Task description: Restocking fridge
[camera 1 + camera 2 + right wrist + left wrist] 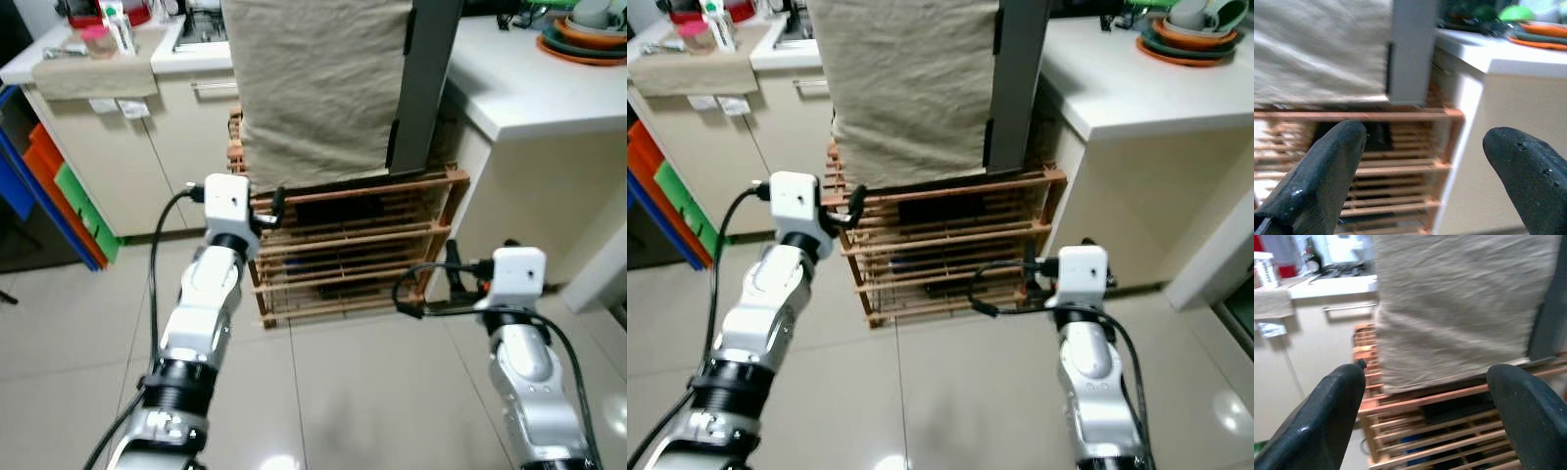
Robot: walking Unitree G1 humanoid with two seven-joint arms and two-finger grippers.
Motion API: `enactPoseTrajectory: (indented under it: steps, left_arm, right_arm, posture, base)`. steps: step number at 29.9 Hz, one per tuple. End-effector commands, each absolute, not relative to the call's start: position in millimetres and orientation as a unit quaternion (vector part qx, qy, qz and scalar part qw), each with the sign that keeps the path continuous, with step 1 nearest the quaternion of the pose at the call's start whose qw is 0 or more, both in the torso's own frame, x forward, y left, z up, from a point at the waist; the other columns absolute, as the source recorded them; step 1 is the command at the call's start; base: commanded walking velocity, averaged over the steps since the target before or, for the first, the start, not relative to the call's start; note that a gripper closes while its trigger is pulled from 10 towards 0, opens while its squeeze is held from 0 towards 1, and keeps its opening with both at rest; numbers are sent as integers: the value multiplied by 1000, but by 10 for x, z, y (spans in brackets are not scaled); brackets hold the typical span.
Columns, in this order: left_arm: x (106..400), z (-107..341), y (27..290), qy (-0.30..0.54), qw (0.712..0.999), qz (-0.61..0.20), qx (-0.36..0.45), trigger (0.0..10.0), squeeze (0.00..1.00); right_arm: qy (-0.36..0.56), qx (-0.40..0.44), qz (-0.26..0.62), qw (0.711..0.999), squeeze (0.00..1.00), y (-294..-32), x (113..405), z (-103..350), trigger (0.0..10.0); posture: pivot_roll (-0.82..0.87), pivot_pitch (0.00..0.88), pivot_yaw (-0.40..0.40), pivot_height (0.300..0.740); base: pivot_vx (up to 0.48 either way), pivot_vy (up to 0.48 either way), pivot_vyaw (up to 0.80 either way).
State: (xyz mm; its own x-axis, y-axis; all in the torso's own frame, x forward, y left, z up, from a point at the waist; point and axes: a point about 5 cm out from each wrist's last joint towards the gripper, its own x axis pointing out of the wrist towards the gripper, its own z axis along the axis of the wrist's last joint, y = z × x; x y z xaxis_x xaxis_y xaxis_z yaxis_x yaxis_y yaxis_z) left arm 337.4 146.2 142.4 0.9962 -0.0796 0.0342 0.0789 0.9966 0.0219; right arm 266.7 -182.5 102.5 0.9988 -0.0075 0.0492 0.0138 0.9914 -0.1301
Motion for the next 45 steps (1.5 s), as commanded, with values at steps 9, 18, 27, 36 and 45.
enactPoseTrajectory:
  steps: [9,18,27,36,45]
  left_arm:
    - [3380,1335,1436,10,999,-43,0,10000,0]
    - [3308,1203,1507,29,999,-39,-18,10000,0]
    - [3327,1156,1576,38,999,-25,-6,10000,0]
    - [3348,1343,1572,-28,998,-57,-6,10000,0]
    - [3292,1348,1573,-37,996,-83,-12,10000,0]
  right_arm:
    - [-33,-58,-46,997,0,-1998,2633,1071,10000]
    - [-34,-62,-55,996,0,-2053,2642,1096,10000]
    - [-19,-61,-104,992,0,-2293,2587,1041,10000]
    - [-47,-49,-148,987,0,-2428,2596,1142,10000]
    - [-59,-50,-142,987,0,-2391,2667,1218,10000]
  posture:
    - [-155,27,83,740]
    - [-148,26,71,740]
    - [-149,19,67,740]
    - [-153,0,75,740]
    - [-137,0,69,740]
  base:
    - [464,0,0]
    - [131,360,-178]
    - [0,480,-793]
    - [0,480,-781]
    - [0,480,-769]
